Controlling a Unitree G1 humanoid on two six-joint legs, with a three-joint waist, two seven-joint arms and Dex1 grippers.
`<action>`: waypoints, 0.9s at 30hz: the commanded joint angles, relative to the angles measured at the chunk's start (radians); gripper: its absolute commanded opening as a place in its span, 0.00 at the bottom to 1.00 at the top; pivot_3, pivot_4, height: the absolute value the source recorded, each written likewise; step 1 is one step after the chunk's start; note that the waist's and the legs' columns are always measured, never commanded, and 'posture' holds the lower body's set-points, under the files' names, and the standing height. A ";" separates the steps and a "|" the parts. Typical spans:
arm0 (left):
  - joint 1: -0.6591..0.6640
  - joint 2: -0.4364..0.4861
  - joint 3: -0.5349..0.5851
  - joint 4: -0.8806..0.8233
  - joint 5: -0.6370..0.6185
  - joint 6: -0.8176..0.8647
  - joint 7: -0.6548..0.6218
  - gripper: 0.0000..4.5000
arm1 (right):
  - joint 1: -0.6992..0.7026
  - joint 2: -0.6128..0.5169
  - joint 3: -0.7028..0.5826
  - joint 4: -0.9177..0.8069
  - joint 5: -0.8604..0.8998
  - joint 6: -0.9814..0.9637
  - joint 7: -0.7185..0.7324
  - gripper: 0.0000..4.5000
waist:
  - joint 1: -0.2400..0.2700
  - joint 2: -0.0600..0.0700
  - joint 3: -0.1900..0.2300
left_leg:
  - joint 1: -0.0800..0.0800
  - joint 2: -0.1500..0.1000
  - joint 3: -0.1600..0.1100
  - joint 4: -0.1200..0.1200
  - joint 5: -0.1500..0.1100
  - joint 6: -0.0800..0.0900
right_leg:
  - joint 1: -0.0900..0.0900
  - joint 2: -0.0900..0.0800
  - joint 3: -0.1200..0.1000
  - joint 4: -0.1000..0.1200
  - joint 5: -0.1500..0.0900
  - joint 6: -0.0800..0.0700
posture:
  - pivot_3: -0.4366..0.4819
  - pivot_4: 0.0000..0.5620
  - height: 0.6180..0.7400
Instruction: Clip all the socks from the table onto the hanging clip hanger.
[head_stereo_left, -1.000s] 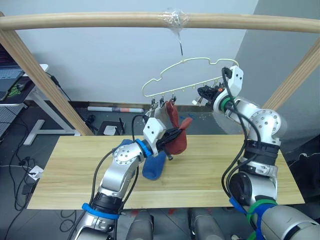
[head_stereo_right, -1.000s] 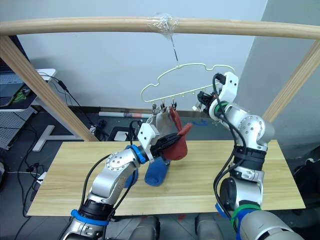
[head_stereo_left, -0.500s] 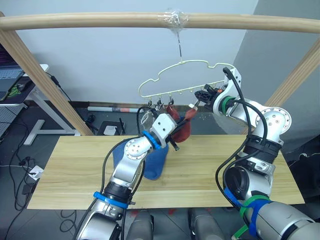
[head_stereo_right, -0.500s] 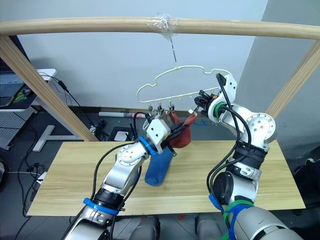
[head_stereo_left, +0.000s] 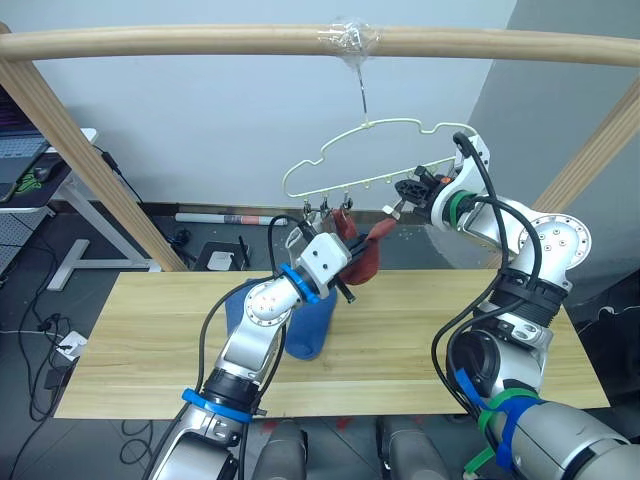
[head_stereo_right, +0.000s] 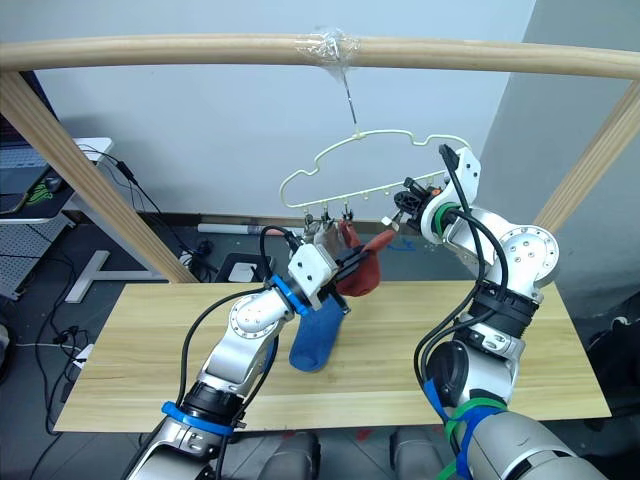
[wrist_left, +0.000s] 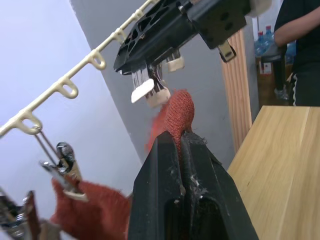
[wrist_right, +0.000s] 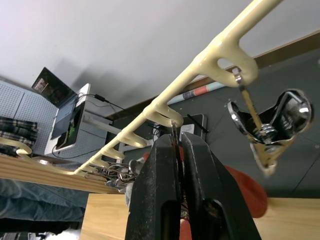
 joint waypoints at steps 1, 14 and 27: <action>-0.016 -0.009 0.007 -0.035 0.019 -0.048 0.033 0.00 | 0.007 -0.017 -0.024 0.004 -0.010 0.008 -0.027 0.00 | 0.000 0.000 0.000 | 0.000 0.000 0.000 0.000 0.000 0.000 | 0.000 0.000 0.000 0.000 0.000 0.000 | 0.48 0.27 1.00; -0.055 -0.047 -0.005 0.020 0.040 -0.061 0.061 0.00 | 0.007 0.050 -0.055 -0.029 0.026 0.036 -0.065 0.06 | 0.000 0.000 0.000 | 0.000 0.000 0.000 0.000 0.000 0.000 | 0.000 0.000 0.000 0.000 0.000 0.000 | 0.48 0.27 1.00; -0.061 -0.042 -0.003 0.046 0.033 -0.020 0.044 0.00 | 0.048 -0.044 0.009 -0.120 0.116 0.055 0.091 0.99 | -0.016 0.000 0.000 | 0.000 0.000 0.000 0.000 0.000 0.000 | -0.001 0.000 0.000 0.000 0.000 0.000 | 0.46 0.29 1.00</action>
